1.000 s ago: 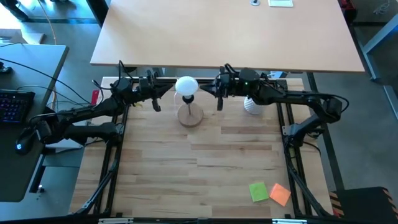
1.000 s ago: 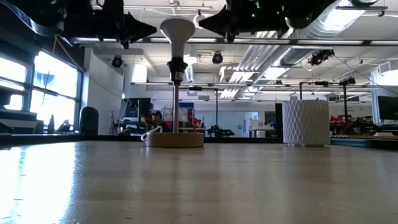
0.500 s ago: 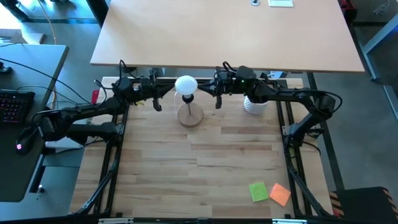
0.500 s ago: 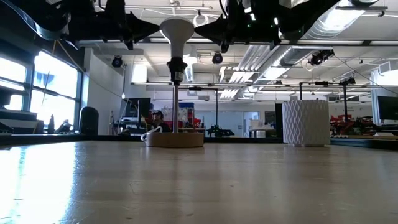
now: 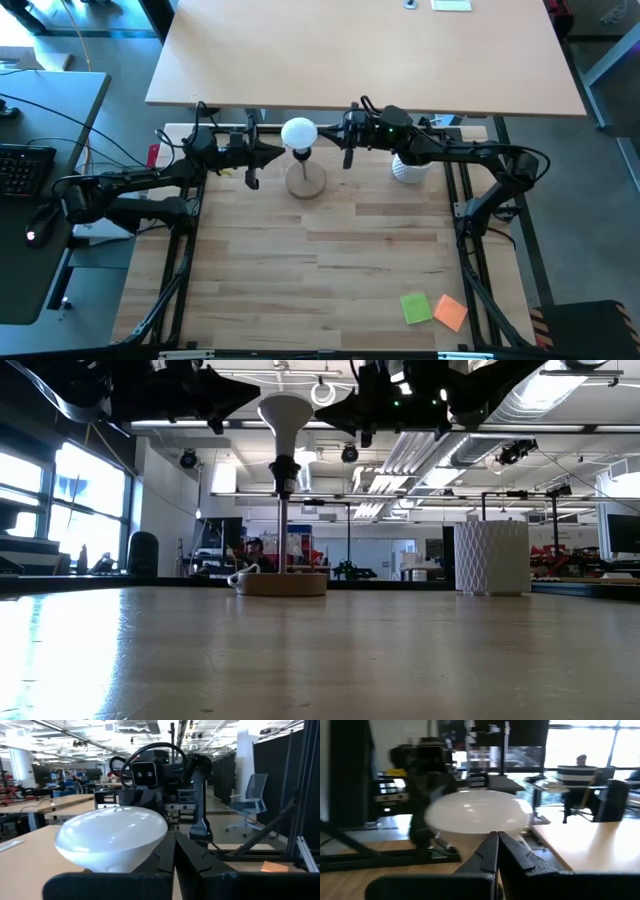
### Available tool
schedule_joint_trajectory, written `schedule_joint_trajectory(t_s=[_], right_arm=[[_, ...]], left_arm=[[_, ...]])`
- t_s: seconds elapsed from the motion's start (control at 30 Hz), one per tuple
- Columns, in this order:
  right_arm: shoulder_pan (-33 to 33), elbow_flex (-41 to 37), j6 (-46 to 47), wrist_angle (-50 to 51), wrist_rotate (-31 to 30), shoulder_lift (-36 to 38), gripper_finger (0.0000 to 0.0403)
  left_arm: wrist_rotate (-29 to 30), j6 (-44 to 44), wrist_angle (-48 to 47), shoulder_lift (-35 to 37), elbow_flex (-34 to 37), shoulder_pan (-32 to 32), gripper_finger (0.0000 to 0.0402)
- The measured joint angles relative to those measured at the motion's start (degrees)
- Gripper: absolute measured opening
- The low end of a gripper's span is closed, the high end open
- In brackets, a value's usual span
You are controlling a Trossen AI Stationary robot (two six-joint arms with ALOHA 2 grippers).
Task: Screw lightbulb
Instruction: Remove the lightbulb from the lamp
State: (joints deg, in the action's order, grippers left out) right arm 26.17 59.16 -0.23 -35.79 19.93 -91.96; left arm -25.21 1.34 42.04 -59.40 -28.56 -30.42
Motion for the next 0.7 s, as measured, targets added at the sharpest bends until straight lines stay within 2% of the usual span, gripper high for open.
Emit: schedule_joint_trajectory(t_s=[0.17,0.3,0.37,0.53,0.7], right_arm=[[0.19,0.00,-0.40,1.19,-5.75,0.25,0.0000],[0.28,0.02,-2.57,3.84,-6.41,2.76,0.0000],[0.28,0.02,-3.35,6.04,-3.85,4.46,0.0000],[0.25,0.02,-1.51,7.34,9.08,5.57,0.0000],[0.26,0.02,-1.08,5.92,10.37,3.92,0.0000]], left_arm=[[0.17,0.13,-0.41,0.02,0.00,0.18,0.0000],[0.87,-0.07,-2.77,0.94,0.00,-1.05,0.0000],[1.16,-0.99,-3.58,1.43,0.00,-2.36,0.0000],[1.97,-1.46,-0.61,1.51,-0.01,-6.83,0.0000],[0.72,0.92,2.49,0.34,-0.04,-10.11,0.0000]])
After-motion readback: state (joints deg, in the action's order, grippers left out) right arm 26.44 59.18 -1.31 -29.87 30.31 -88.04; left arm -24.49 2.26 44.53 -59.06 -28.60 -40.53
